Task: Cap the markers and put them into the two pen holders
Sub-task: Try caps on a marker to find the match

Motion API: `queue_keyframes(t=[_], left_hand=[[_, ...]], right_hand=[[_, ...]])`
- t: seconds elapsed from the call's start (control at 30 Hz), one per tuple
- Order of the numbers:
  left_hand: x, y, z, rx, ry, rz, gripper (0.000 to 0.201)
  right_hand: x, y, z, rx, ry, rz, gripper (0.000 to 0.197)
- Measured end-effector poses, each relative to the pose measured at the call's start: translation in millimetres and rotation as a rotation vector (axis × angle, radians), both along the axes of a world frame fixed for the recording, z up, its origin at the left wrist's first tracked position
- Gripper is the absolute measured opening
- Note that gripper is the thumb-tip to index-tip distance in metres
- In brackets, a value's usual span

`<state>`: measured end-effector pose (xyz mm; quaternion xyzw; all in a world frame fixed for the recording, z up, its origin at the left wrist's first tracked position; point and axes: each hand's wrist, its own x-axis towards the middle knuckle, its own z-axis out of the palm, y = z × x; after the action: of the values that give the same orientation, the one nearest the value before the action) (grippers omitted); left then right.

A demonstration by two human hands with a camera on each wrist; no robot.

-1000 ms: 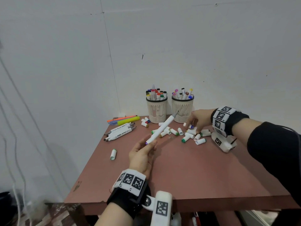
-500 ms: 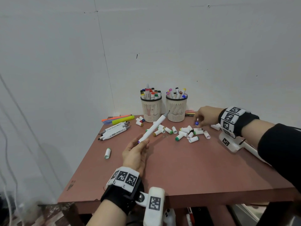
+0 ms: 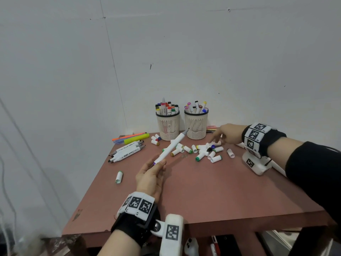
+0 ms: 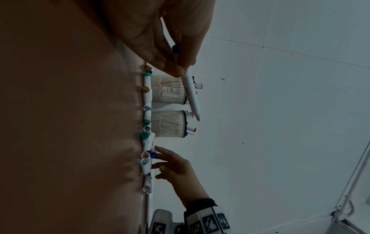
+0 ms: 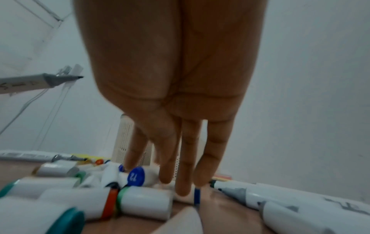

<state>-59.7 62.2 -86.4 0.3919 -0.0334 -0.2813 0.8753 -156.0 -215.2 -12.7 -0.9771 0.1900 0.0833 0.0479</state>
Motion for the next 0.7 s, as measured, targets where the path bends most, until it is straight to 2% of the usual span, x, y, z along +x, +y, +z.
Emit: queue_keyframes(t=[0.1,0.23,0.4,0.47,0.57,0.7], left_hand=[[0,-1,0,-0.004,-0.001,-0.001,0.023],[0,-1,0,-0.002,0.0,-0.001,0.024],[1,-1,-1,0.008,-0.008,-0.01,0.024],[1,-2,-1,0.016,-0.008,-0.009,0.024],[2,-3,-1,0.019,-0.009,-0.015,0.024],[2,-3,-1,0.026,-0.009,-0.023,0.024]], right_hand=[[-2,-7,5,-0.032,-0.122,-0.086,0.05],[-1,-11,0,-0.067,-0.049,-0.142,0.047],[16,-13,-11,-0.102,0.069,-0.165,0.06],[23,-12,-11,-0.126,0.111,-0.164,0.057],[29,-12,-5,-0.159,0.103,-0.136,0.049],[24,-13,7,-0.078,0.02,-0.093,0.043]])
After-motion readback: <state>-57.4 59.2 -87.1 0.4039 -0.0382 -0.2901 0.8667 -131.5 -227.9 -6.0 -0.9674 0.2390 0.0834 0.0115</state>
